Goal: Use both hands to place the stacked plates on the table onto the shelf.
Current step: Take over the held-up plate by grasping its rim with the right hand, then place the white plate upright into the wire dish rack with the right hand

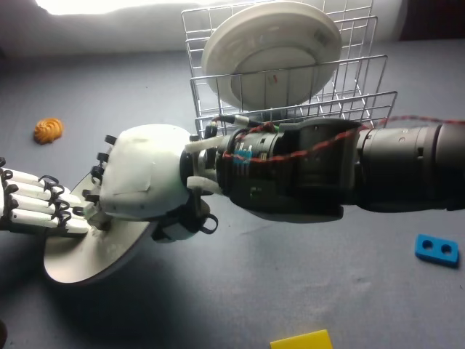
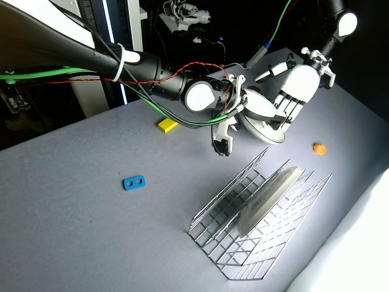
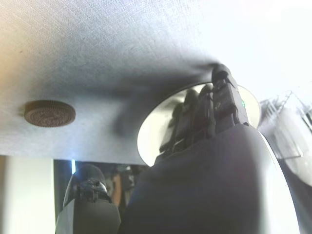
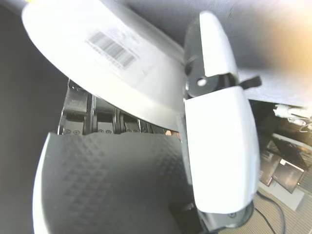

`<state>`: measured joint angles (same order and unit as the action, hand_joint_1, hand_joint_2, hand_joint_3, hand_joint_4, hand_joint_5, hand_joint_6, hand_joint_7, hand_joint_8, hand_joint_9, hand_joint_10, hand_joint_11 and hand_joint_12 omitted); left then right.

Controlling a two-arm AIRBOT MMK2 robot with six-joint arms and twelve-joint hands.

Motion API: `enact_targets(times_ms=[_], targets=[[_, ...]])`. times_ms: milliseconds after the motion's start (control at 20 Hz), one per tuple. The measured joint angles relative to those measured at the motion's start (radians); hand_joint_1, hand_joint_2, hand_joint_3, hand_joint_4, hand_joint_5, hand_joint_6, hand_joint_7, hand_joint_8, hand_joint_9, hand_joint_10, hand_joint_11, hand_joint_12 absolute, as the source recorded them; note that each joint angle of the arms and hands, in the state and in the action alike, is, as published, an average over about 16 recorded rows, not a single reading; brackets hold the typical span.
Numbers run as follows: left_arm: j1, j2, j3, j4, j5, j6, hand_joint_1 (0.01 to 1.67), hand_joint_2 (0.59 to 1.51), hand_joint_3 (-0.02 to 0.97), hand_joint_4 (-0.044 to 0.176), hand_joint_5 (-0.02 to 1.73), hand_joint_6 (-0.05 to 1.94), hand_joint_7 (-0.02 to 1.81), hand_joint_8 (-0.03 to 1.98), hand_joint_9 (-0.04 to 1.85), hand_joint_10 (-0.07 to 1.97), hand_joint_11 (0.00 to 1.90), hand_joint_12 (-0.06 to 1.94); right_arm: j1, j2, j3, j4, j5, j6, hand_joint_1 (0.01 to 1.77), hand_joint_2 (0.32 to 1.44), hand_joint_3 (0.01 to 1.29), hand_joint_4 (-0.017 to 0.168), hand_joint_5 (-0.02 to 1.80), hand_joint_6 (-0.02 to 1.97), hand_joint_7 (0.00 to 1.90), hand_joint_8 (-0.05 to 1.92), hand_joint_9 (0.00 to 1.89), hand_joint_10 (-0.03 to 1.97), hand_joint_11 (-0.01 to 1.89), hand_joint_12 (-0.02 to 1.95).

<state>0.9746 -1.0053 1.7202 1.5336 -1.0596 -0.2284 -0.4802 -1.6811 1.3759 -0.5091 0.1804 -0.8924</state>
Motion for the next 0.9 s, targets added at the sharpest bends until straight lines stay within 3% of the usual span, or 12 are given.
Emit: enact_targets(times_ms=[300,500,900], targets=[[-0.043,0.000,0.001,0.027,0.000,-0.008,0.01,0.995,0.011,-0.007,-0.01,-0.03,0.01,-0.01,-0.02,-0.04,0.02,0.02,0.001,-0.007,0.008,0.002,0.025,-0.002,1.17,1.04,0.01,-0.007,0.59,0.62,0.66,0.80,0.75,1.01,0.69,1.34],[-0.100,0.005,0.001,0.049,0.000,-0.015,0.01,0.995,0.011,-0.004,-0.01,-0.02,0.01,0.00,-0.01,-0.02,0.02,0.02,0.001,-0.005,0.008,0.009,0.035,-0.002,1.18,1.03,0.01,-0.009,0.61,0.78,0.70,1.03,0.83,1.25,0.83,1.31],[-0.251,0.026,0.005,0.089,-0.002,-0.034,0.01,1.002,0.011,0.002,0.00,0.00,0.02,0.00,0.01,0.00,0.02,0.01,0.002,0.021,-0.024,0.042,0.038,-0.001,1.19,1.02,0.01,-0.007,0.64,0.83,0.75,1.06,0.90,1.25,0.84,1.33]])
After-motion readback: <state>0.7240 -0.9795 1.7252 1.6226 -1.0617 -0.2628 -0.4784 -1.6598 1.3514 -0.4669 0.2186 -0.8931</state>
